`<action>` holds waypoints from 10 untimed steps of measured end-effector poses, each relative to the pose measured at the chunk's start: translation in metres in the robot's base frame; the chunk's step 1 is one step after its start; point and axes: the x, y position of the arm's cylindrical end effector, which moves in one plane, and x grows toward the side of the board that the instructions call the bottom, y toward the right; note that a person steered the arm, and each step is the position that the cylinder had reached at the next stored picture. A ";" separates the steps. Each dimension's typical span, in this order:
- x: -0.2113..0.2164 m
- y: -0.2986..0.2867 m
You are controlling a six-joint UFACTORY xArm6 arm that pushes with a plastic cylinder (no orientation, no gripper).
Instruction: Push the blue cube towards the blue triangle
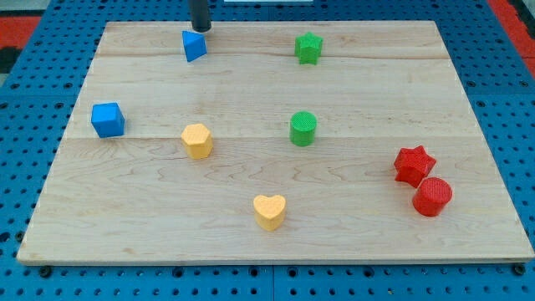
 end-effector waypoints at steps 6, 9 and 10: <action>0.131 -0.059; 0.271 -0.098; 0.258 -0.129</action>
